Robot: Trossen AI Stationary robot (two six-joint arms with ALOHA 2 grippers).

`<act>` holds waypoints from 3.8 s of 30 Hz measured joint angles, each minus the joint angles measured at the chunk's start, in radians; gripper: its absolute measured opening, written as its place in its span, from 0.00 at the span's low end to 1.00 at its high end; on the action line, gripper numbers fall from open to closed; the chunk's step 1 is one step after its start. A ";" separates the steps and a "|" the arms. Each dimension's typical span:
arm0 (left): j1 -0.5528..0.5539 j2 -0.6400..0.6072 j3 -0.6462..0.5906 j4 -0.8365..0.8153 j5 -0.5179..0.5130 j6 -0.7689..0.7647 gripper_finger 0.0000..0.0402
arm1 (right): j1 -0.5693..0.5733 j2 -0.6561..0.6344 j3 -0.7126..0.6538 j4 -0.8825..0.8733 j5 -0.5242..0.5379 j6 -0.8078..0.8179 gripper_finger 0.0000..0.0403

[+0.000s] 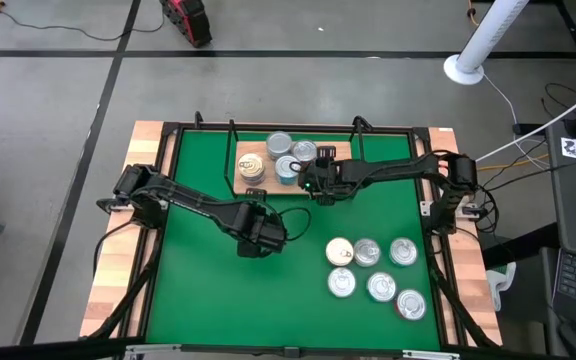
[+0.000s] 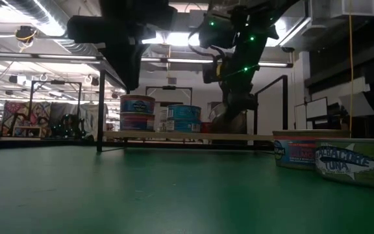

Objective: Stack canned seafood by type on shelf
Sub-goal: Put the green tuna on the shelf, then stack the blue pink tuna can on top of the other blue pink tuna cans on the shelf

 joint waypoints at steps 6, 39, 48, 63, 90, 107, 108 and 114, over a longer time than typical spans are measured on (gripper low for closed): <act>0.000 0.000 0.000 0.002 0.000 -0.001 0.12 | 0.001 0.000 0.000 0.011 -0.031 0.001 0.49; -0.025 0.000 -0.001 0.448 0.091 0.150 0.12 | 0.294 -0.310 0.002 -0.374 -0.075 0.360 0.64; -0.033 0.000 -0.001 0.805 0.219 0.290 0.12 | 0.536 -0.364 0.003 -0.448 -0.284 0.650 0.64; -0.034 0.140 -0.001 1.009 0.380 0.490 0.35 | 0.863 -0.350 -0.001 -0.404 -0.025 0.945 0.64; 0.035 0.363 0.000 1.155 0.357 0.768 0.33 | 0.886 -0.111 -0.002 -0.330 -0.084 0.856 0.64; 0.028 0.378 0.002 1.154 0.194 0.852 0.05 | 0.886 -0.074 -0.002 -0.327 0.041 0.815 0.64; 0.028 0.378 0.002 1.156 0.194 0.837 0.03 | 0.886 -0.074 -0.002 -0.328 0.051 0.803 0.64; 0.029 0.370 0.001 1.151 0.197 0.742 0.01 | 0.886 -0.074 -0.002 -0.329 0.089 0.758 0.64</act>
